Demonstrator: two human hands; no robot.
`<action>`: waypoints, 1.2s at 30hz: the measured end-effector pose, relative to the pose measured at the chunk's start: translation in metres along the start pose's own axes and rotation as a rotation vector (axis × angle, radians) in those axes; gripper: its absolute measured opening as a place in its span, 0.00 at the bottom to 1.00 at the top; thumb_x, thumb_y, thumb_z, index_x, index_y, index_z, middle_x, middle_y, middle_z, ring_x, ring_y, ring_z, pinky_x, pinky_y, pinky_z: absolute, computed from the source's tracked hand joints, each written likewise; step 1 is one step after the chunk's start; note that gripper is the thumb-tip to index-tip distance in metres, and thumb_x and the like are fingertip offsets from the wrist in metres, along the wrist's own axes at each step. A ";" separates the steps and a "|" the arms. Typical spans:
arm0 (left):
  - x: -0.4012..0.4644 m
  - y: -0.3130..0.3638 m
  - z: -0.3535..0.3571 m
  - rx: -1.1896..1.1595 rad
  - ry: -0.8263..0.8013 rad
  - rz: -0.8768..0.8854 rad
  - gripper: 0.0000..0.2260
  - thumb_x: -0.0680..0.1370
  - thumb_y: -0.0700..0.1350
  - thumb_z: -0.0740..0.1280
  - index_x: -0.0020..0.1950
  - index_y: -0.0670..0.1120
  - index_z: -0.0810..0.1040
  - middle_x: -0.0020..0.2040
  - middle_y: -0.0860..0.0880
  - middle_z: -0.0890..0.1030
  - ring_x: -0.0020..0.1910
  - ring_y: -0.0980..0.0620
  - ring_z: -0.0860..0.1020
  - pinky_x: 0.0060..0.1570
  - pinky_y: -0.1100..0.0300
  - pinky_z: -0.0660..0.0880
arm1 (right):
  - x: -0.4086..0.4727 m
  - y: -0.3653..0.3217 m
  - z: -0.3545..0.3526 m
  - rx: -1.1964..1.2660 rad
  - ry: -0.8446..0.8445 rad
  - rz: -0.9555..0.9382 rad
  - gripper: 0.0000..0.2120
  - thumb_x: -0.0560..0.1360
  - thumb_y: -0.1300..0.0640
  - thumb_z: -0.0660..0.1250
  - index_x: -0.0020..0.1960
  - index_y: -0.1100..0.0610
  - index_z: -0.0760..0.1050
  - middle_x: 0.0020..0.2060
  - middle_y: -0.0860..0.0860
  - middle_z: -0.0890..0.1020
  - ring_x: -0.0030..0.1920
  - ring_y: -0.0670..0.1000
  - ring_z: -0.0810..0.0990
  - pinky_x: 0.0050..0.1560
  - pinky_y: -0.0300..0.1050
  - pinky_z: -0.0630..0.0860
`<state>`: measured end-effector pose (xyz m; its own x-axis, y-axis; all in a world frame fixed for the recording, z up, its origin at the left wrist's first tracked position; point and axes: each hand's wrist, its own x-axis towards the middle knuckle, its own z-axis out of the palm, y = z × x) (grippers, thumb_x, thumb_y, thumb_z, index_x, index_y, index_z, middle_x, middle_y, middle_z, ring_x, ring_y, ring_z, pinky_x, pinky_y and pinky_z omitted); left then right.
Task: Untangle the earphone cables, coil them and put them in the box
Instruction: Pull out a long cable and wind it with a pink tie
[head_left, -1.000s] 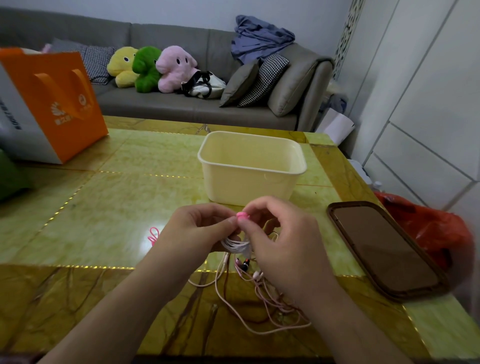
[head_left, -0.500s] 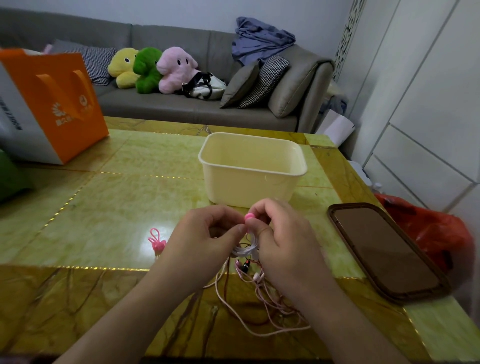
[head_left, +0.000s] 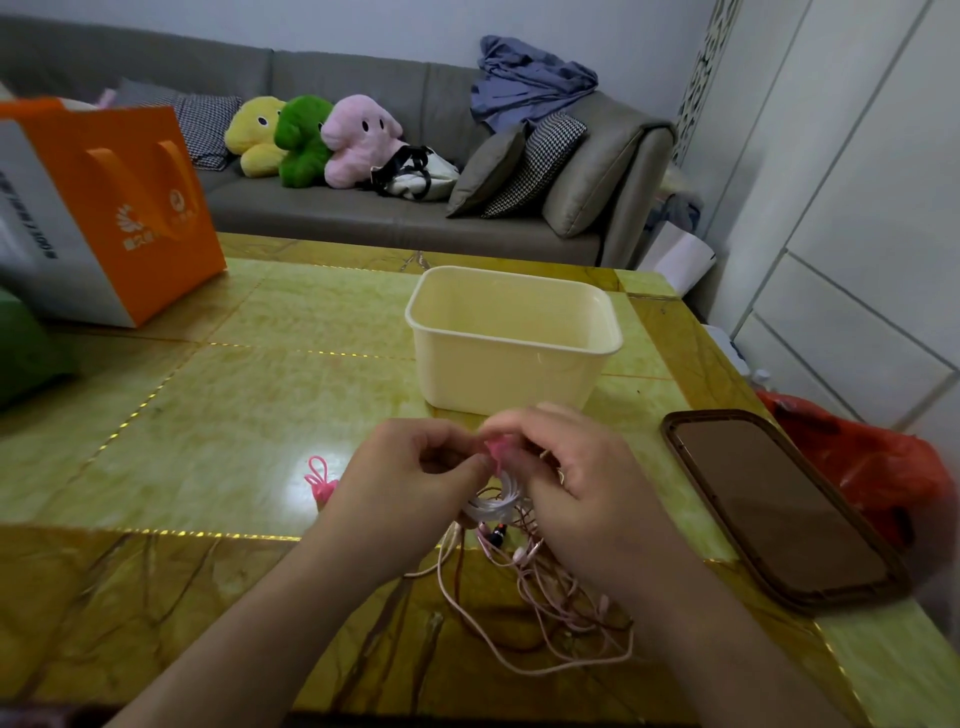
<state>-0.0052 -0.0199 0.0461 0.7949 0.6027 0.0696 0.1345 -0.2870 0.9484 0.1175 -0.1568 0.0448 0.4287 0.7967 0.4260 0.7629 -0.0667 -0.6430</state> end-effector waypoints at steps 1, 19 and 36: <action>-0.001 0.001 0.000 -0.021 0.001 -0.019 0.06 0.79 0.40 0.73 0.43 0.46 0.88 0.34 0.48 0.86 0.31 0.51 0.85 0.31 0.66 0.77 | 0.000 0.001 -0.001 0.001 -0.017 0.006 0.10 0.82 0.61 0.70 0.58 0.47 0.83 0.46 0.42 0.81 0.51 0.46 0.81 0.47 0.39 0.76; -0.001 0.001 0.004 0.030 0.025 0.039 0.03 0.78 0.43 0.75 0.46 0.49 0.87 0.37 0.51 0.87 0.37 0.54 0.86 0.36 0.63 0.79 | -0.001 -0.003 0.000 0.047 0.083 0.112 0.10 0.76 0.64 0.74 0.48 0.50 0.81 0.43 0.43 0.82 0.47 0.47 0.82 0.44 0.41 0.78; 0.013 0.003 0.022 -0.342 0.034 0.037 0.05 0.79 0.37 0.73 0.51 0.44 0.88 0.42 0.42 0.88 0.42 0.47 0.86 0.43 0.59 0.82 | 0.000 0.002 -0.023 0.401 0.110 0.479 0.02 0.81 0.53 0.73 0.51 0.47 0.80 0.44 0.45 0.88 0.43 0.45 0.87 0.36 0.41 0.79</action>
<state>0.0189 -0.0291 0.0430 0.7747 0.6225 0.1108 -0.1048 -0.0464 0.9934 0.1304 -0.1705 0.0579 0.7407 0.6669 0.0812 0.2427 -0.1529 -0.9580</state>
